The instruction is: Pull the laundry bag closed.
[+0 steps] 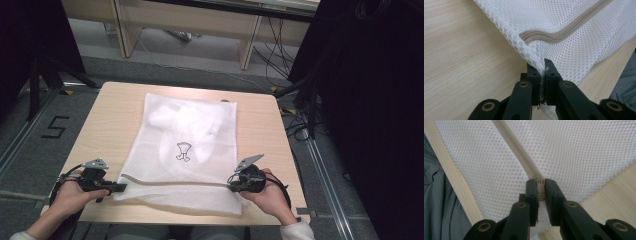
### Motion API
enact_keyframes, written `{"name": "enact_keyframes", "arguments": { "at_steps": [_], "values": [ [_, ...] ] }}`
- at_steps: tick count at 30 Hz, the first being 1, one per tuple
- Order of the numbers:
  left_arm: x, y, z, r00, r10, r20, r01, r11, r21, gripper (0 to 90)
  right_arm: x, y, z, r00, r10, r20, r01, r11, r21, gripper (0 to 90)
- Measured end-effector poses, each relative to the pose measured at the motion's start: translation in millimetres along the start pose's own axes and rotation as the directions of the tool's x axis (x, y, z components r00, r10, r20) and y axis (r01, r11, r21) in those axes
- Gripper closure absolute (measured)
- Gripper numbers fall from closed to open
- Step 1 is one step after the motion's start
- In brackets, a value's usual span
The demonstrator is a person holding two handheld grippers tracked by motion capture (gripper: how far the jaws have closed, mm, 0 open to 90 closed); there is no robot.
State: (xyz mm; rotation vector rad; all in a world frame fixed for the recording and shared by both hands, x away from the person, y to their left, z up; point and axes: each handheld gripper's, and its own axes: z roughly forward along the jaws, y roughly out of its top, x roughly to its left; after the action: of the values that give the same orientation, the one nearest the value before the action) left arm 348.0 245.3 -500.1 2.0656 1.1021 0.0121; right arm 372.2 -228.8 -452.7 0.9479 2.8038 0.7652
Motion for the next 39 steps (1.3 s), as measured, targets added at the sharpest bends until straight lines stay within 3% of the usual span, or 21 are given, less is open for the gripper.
{"name": "enact_keyframes", "arguments": {
  "at_steps": [6, 9, 14, 16, 24, 26, 33, 38, 39],
  "values": [
    [0.0, 0.0, -0.1, 1.0, 0.001, 0.0, -0.001, 1.0, 0.003, 85.0, -4.2, -5.5, 0.6, 1.0, 0.008, 0.005, -0.008, 1.0, 0.012, 82.1],
    [-0.6, -0.9, 1.3, 1.0, -0.003, -0.005, 0.003, 0.9998, -0.02, 84.9, -4.6, -6.5, 1.1, 0.9999, 0.009, 0.004, -0.009, 1.0, 0.017, 82.0],
    [0.1, -0.2, -0.1, 1.0, 0.002, -0.001, -0.002, 1.0, 0.002, 84.8, -7.1, -9.0, 3.0, 0.9997, 0.026, 0.003, -0.026, 0.999, 0.041, 82.0],
    [-0.7, -1.0, 1.2, 0.9999, 0.001, -0.01, -0.001, 0.9998, -0.019, 84.8, -7.2, -9.3, 4.0, 0.9997, 0.023, 0.009, -0.023, 0.999, 0.047, 82.0],
    [0.1, -0.5, 1.1, 0.9999, 0.013, -0.01, -0.013, 0.9998, 0.013, 84.2, -9.2, -10.7, 8.2, 1.0, 0.007, -0.004, -0.007, 0.998, 0.069, 82.0],
    [0.1, -0.5, 1.2, 0.9999, 0.013, -0.01, -0.013, 0.9998, 0.012, 84.2, -6.0, -10.8, 7.8, 0.9991, 0.041, 0.004, -0.042, 0.996, 0.082, 82.0],
    [-0.7, -1.8, 2.8, 0.9997, 0.009, -0.024, -0.01, 0.9999, -0.006, 83.8, -8.0, -11.8, 11.6, 0.9998, 0.018, -0.001, -0.018, 0.995, 0.099, 81.9],
    [-1.6, -1.7, 3.2, 0.9972, 0.062, -0.042, -0.06, 0.9971, 0.047, 79.7, -7.7, -11.9, 13.5, 0.9999, 0.008, -0.015, -0.006, 0.996, 0.086, 80.8],
    [-0.1, -1.0, 1.6, 0.9944, 0.096, -0.044, -0.093, 0.9927, 0.077, 77.9, -8.2, -12.2, 13.7, 0.9998, 0.011, -0.015, -0.01, 0.996, 0.085, 78.3]
  ]
}}
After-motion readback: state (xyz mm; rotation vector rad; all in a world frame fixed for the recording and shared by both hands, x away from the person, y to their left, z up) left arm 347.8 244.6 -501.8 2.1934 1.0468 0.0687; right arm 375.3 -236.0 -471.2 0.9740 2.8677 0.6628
